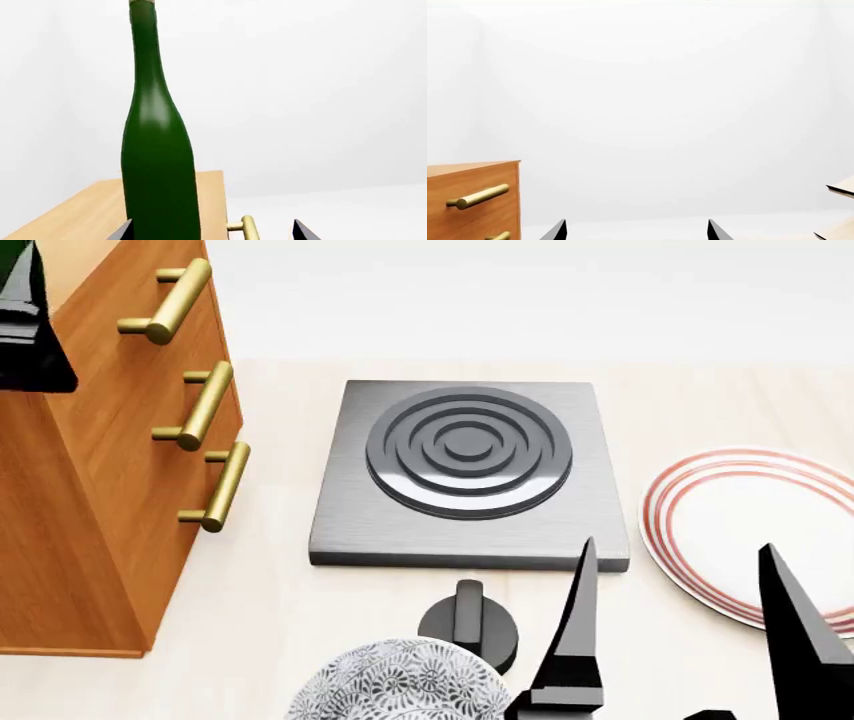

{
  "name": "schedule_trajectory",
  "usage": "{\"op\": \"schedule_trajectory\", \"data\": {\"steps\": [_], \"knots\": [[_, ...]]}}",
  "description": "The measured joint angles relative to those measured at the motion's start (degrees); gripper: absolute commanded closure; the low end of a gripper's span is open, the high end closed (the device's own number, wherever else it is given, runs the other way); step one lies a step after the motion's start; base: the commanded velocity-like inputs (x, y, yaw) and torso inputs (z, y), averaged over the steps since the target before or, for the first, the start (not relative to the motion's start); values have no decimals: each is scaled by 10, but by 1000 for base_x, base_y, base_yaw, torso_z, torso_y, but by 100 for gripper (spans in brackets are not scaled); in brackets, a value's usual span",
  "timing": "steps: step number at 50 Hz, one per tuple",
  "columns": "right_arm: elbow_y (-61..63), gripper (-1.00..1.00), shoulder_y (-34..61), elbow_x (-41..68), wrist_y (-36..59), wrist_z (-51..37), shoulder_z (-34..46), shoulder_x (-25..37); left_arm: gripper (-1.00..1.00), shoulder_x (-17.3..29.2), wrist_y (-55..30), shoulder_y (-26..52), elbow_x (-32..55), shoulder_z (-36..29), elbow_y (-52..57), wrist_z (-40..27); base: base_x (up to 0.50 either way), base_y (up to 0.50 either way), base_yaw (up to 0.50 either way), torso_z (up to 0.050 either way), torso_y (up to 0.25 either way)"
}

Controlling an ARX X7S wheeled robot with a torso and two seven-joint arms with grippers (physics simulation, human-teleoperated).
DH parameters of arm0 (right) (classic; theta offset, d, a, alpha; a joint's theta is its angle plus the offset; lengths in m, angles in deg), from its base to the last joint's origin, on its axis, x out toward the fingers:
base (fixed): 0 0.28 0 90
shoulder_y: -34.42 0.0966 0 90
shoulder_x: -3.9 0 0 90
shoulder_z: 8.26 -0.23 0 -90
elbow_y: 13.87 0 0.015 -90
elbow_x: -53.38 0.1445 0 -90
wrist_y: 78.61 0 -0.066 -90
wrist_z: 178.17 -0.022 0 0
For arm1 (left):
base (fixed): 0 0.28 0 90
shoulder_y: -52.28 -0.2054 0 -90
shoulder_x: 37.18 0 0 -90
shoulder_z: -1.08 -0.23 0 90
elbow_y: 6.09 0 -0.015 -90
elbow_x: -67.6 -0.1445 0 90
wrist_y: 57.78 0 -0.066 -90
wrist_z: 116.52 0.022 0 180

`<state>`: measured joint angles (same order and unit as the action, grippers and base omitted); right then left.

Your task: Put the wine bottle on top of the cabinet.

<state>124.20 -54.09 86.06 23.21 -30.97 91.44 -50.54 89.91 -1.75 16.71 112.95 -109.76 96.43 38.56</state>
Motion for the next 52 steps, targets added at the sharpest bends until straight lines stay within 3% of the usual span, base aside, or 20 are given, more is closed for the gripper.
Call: {"op": "schedule_trajectory", "data": {"steps": [17,28,52], "knots": [[9,-100,9,0,2,1,12,-2,-100,26,84,-195,-23,17,197,-76,0,0,0,0,0],[12,-100,14,-4,3,3,23,-5,-100,24,144,-320,-72,0,261,-103,0,0,0,0,0],[24,-100,24,-1,9,-1,31,-4,-100,12,186,-422,-141,-49,324,-125,0,0,0,0,0]]}}
